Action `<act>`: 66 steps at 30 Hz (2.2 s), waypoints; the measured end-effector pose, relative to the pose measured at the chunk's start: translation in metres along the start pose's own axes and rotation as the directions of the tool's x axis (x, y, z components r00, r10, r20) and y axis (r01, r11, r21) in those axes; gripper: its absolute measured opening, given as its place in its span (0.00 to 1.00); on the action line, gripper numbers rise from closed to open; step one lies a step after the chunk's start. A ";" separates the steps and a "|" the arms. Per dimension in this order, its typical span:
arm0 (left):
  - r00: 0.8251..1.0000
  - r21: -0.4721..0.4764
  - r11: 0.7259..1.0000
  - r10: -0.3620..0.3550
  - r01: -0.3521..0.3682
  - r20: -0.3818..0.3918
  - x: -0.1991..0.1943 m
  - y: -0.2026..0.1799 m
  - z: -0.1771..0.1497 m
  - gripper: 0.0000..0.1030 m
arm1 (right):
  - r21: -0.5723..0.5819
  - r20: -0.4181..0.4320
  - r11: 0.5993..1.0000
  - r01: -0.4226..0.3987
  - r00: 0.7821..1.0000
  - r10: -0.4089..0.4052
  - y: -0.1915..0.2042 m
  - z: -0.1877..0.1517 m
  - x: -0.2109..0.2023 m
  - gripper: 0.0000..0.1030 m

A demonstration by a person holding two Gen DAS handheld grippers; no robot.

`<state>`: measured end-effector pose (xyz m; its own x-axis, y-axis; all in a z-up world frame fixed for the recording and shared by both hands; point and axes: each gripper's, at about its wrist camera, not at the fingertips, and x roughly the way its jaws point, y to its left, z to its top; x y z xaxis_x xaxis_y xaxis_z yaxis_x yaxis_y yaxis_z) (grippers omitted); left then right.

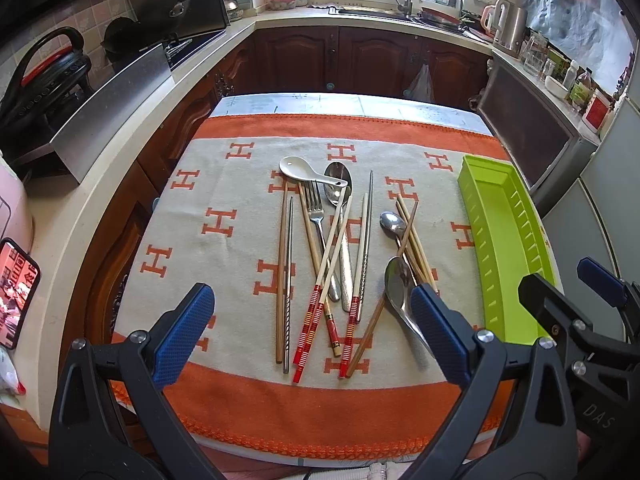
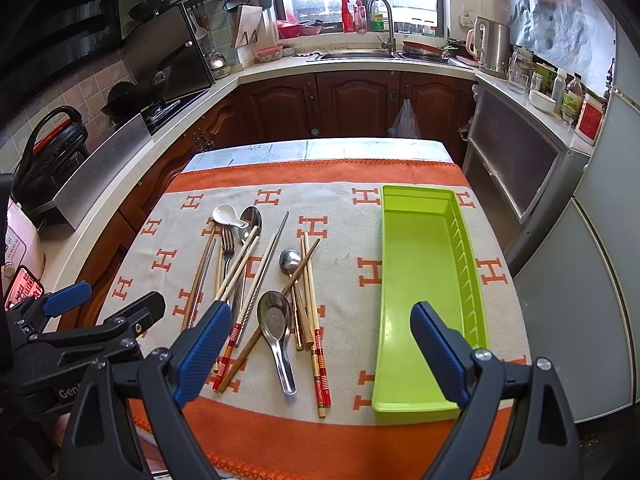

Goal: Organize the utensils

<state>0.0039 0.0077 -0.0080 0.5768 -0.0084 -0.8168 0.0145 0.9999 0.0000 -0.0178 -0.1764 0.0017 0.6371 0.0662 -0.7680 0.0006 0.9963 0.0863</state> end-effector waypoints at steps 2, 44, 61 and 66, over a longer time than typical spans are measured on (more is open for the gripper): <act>1.000 0.000 1.000 0.001 -0.001 0.000 0.000 0.001 0.000 0.95 | 0.001 -0.002 1.000 -0.001 1.000 0.001 0.000 0.000 0.000 0.89; 0.985 -0.009 0.997 -0.083 0.082 -0.150 0.080 0.073 0.032 0.92 | 0.050 -0.236 0.990 -0.130 0.962 0.139 -0.006 0.033 0.072 0.58; 0.934 -0.057 0.986 -0.167 0.157 -0.315 0.188 0.085 0.032 0.37 | 0.148 -0.449 0.948 -0.281 0.835 0.318 0.059 0.047 0.177 0.40; 0.922 -0.042 0.988 -0.154 0.148 -0.356 0.206 0.077 0.030 0.26 | 0.171 -0.478 0.943 -0.285 0.813 0.333 0.065 0.043 0.187 0.39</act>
<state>0.1487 0.0823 -0.1587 0.2384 -0.1570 -0.9584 0.0660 0.9872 -0.1453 0.1345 -0.1020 -0.1086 0.1492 0.4116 -0.8991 -0.0498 0.9112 0.4089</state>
